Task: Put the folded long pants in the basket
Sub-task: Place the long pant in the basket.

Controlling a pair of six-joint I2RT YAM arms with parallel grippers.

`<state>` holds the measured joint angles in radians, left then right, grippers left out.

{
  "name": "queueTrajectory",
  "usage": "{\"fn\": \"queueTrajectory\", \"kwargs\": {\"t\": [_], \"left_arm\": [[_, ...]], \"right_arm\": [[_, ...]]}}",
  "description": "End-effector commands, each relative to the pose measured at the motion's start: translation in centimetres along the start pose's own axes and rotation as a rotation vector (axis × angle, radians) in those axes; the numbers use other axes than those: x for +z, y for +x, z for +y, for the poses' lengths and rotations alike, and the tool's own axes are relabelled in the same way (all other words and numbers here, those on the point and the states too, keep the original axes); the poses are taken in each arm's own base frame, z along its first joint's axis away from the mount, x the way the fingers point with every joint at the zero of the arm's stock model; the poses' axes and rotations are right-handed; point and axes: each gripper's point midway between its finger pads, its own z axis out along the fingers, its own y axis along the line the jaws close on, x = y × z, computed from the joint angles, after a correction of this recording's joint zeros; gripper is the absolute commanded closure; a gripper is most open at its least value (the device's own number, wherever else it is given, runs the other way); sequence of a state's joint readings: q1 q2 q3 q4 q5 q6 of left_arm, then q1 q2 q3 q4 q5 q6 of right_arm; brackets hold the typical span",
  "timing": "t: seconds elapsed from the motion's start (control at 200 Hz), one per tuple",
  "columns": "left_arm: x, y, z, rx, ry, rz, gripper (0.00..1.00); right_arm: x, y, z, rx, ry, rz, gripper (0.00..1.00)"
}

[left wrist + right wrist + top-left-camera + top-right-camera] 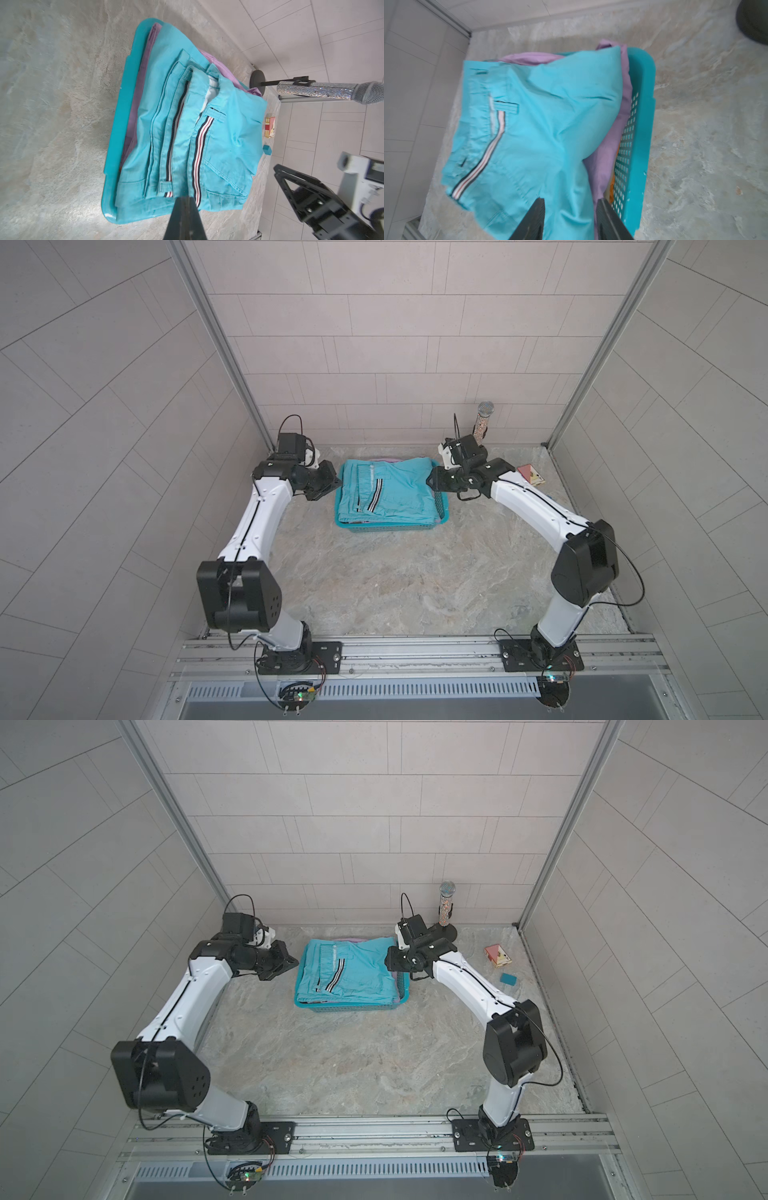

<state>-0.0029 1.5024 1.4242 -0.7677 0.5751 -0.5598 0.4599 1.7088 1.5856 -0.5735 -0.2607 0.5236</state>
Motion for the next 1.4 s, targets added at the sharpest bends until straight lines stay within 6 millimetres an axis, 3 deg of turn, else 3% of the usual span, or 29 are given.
{"fn": "queueTrajectory", "kwargs": {"t": [0.0,0.13,0.265,0.4,0.525,0.68,0.8,0.901,0.971,1.076,1.201,1.291,1.391], "left_arm": [[1.7,1.8,0.2,-0.012,0.013,0.018,1.0],[4.5,2.8,0.3,-0.017,0.034,0.074,1.0],[7.9,3.1,1.8,-0.055,0.043,0.113,1.0],[10.1,4.4,3.7,-0.082,0.014,0.179,1.0],[11.7,6.1,5.7,-0.111,-0.007,0.223,1.0],[12.0,7.3,6.6,-0.13,-0.004,0.238,1.0],[11.2,7.3,6.2,-0.121,-0.005,0.226,1.0],[10.1,6.8,4.9,-0.122,0.022,0.214,1.0],[8.6,5.7,3.0,-0.097,0.05,0.182,1.0],[5.6,2.9,-0.3,-0.036,0.076,0.112,1.0],[3.4,-0.6,-3.6,0.017,0.097,0.032,1.0],[3.1,-2.6,-5.2,0.037,0.099,0.021,1.0],[4.5,-4.6,-5.9,0.041,0.106,0.018,1.0]], "right_arm": [[-1.5,2.0,2.4,-0.025,-0.033,0.042,0.59],[-0.1,5.4,4.3,-0.007,-0.1,0.115,0.64],[3.6,9.1,3.4,0.023,-0.102,0.219,0.67],[7.2,12.7,0.1,0.039,-0.011,0.324,0.72],[8.8,15.3,-3.9,0.054,0.094,0.374,0.73],[9.6,16.7,-7.9,0.095,0.165,0.413,0.75],[9.3,16.9,-8.6,0.093,0.182,0.408,0.76],[8.4,15.9,-7.6,0.101,0.143,0.381,0.76],[6.7,14.1,-5.8,0.108,0.09,0.338,0.74],[2.8,9.4,-2.8,0.088,0.033,0.225,0.7],[-0.8,3.4,0.5,0.071,-0.038,0.075,0.61],[-1.1,0.1,2.0,0.073,-0.075,0.009,0.59],[1.0,-2.4,2.3,0.091,-0.091,-0.006,0.6]]}}
